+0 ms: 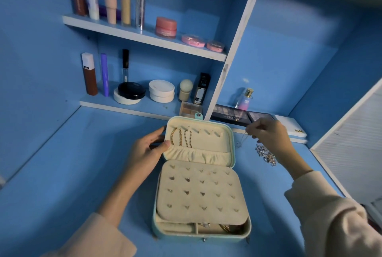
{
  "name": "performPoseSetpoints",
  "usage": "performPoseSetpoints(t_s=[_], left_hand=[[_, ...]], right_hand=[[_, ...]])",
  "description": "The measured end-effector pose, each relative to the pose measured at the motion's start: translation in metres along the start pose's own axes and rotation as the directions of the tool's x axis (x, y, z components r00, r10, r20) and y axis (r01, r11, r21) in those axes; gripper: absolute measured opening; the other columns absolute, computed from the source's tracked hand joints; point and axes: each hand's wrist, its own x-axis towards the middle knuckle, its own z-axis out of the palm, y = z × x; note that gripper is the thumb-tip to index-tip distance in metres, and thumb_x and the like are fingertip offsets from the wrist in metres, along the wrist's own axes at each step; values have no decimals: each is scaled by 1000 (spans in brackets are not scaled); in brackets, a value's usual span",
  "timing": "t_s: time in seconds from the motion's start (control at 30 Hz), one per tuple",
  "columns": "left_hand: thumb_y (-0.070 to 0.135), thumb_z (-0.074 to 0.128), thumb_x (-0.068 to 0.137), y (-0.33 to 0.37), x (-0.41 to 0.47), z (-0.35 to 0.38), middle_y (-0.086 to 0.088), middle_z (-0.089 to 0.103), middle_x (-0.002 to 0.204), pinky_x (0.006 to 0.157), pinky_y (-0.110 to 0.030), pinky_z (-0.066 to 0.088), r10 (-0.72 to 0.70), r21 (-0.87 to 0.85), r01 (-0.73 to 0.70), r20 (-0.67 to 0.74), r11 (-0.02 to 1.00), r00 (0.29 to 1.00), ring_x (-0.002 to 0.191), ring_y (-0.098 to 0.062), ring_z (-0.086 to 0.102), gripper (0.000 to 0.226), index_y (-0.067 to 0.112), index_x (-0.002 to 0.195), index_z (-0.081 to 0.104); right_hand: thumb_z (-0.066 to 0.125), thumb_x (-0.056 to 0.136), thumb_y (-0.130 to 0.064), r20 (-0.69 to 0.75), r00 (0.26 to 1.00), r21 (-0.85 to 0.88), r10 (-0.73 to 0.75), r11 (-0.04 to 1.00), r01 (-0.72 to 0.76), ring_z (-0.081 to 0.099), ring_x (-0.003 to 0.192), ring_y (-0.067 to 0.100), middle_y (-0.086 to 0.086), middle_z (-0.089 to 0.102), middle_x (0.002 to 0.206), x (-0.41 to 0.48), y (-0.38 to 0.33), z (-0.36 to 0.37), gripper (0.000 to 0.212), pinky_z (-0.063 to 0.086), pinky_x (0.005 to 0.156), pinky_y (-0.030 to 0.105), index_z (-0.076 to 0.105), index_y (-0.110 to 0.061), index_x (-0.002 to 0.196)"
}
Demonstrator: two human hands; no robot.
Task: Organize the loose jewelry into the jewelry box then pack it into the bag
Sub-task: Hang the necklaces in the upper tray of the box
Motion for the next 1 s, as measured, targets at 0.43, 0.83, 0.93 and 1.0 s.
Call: performPoseSetpoints(t_s=[0.43,0.83,0.93,1.0], left_hand=[[10,61,90,1,0,0,22,63,94,74,-13,40,2,1,-2,-5,1000,1000,92,6,57,43,23,131,54],[10,61,90,1,0,0,24,63,94,71,-11,43,8,-14,-8,5,1000,1000,89,10,58,41,28,126,55],[9,60,90,0,0,0,25,64,94,73,-11,41,16,-8,-16,10,1000,1000,88,11,59,42,38,120,53],[10,61,89,0,0,-1,28,64,90,73,-8,41,15,-2,-15,10,1000,1000,85,15,59,42,43,113,53]], right_hand=[[59,86,3,44,999,382,-9,924,-9,51,53,22,8,56,62,-5,-35,-20,14,47,62,33,61,-7,76],[62,81,6,204,968,370,-144,927,60,41,52,15,19,58,75,-12,-62,-26,21,39,52,19,63,-9,96],[62,82,4,236,949,377,-207,920,107,39,52,17,13,63,75,-15,-75,-23,20,36,50,22,64,-11,94],[61,83,4,263,933,375,-245,917,135,39,56,21,8,65,73,-18,-84,-19,20,34,51,22,64,-11,95]])
